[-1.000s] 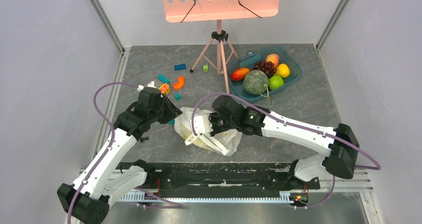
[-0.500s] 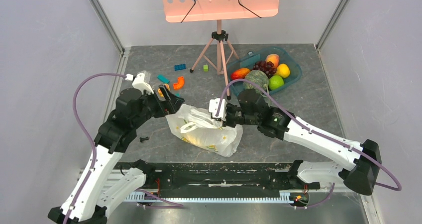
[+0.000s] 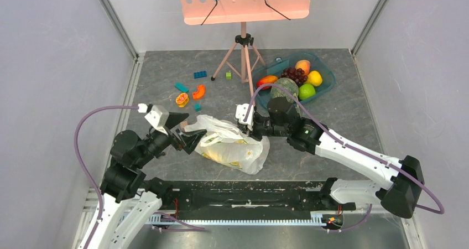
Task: Take the fake fruits out of the plastic bag
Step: Untie the plastic bag at the center of the board.
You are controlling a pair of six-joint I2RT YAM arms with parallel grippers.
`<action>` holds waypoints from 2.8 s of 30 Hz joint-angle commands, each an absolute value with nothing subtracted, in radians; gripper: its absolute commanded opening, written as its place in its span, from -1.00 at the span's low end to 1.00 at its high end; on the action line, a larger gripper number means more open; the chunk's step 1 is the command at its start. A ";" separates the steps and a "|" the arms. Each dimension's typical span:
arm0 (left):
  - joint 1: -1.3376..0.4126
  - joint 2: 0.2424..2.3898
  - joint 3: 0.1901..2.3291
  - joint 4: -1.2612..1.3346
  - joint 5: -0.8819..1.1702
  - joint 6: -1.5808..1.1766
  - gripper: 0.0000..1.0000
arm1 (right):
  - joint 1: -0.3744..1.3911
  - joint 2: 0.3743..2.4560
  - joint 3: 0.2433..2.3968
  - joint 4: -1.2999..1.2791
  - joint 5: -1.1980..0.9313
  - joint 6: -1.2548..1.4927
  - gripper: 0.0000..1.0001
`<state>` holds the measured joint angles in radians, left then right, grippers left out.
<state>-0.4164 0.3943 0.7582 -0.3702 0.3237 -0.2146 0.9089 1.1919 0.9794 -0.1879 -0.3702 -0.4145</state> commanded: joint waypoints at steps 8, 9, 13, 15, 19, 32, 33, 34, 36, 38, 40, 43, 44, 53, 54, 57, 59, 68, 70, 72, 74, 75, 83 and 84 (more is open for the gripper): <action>-0.426 0.480 0.811 -0.362 0.545 0.312 0.99 | 0.904 1.175 0.972 -0.151 -0.416 -0.402 -1.00; -0.426 0.481 0.809 -0.341 0.594 0.302 0.99 | 0.904 1.176 0.972 -0.151 -0.415 -0.403 -1.00; -0.427 0.493 0.799 -0.271 0.722 0.283 0.99 | 0.903 1.177 0.971 -0.153 -0.424 -0.403 -1.00; -0.427 0.506 0.802 -0.270 0.762 0.288 0.99 | 0.904 1.175 0.969 -0.153 -0.425 -0.403 -1.00; -0.448 0.520 0.800 -0.268 0.812 0.295 0.99 | 0.904 1.175 0.968 -0.153 -0.424 -0.403 -1.00; -0.769 0.629 0.791 -0.299 0.464 0.454 0.99 | 0.904 1.185 0.978 -0.151 -0.430 -0.392 -1.00; -0.813 0.648 0.793 -0.302 0.394 0.475 0.99 | 0.904 1.184 0.978 -0.151 -0.430 -0.390 -1.00; -0.858 0.664 0.792 -0.303 0.333 0.494 0.99 | 0.904 1.186 0.978 -0.150 -0.430 -0.390 -1.00; -0.912 0.694 0.797 -0.303 0.261 0.529 0.99 | 0.904 1.184 0.980 -0.150 -0.431 -0.386 -1.00; -0.923 0.722 0.806 -0.298 0.223 0.542 0.99 | 0.904 1.184 0.979 -0.152 -0.434 -0.386 -1.00; -0.925 0.739 0.813 -0.283 0.189 0.542 0.99 | 0.904 1.183 0.978 -0.151 -0.437 -0.387 -1.00; -0.925 0.758 0.824 -0.265 0.152 0.542 0.89 | 0.904 1.180 0.974 -0.150 -0.442 -0.386 -1.00; -0.925 0.766 0.829 -0.262 0.136 0.542 0.77 | 0.904 1.180 0.972 -0.150 -0.444 -0.386 -1.00; -0.925 0.768 0.862 -0.234 0.094 0.501 0.22 | 0.904 1.148 0.938 -0.120 -0.423 -0.367 -1.00; -0.925 0.762 0.865 -0.228 0.094 0.491 0.21 | 0.904 1.143 0.934 -0.118 -0.417 -0.362 -1.00; -0.925 0.743 0.865 -0.204 0.104 0.457 0.12 | 0.904 1.126 0.916 -0.098 -0.392 -0.345 -1.00; -0.925 0.729 0.864 -0.184 0.105 0.430 -0.08 | 0.903 1.109 0.898 -0.083 -0.374 -0.332 -1.00; -0.923 0.730 0.880 -0.090 -0.217 0.235 -0.96 | 0.904 0.998 0.807 -0.009 -0.255 -0.255 -1.00; -0.923 0.739 0.891 -0.084 -0.303 0.188 -0.96 | 0.903 0.967 0.788 0.039 -0.194 -0.212 -1.00; -0.923 0.749 0.907 -0.084 -0.408 0.128 -0.96 | 0.904 0.943 0.770 0.094 -0.148 -0.166 -1.00; -0.922 0.760 0.926 -0.087 -0.527 0.072 -0.96 | 0.904 0.931 0.765 0.142 -0.088 -0.105 -1.00; -0.921 0.768 0.938 -0.089 -0.563 0.057 -0.96 | 0.904 0.927 0.767 0.164 -0.035 -0.071 -1.00; -0.847 0.831 1.067 -0.126 -0.580 0.013 -0.96 | 0.902 0.962 0.880 0.253 0.313 0.113 -1.00; -0.823 0.838 1.081 -0.125 -0.569 0.010 -0.95 | 0.902 0.974 0.899 0.257 0.361 0.118 -1.00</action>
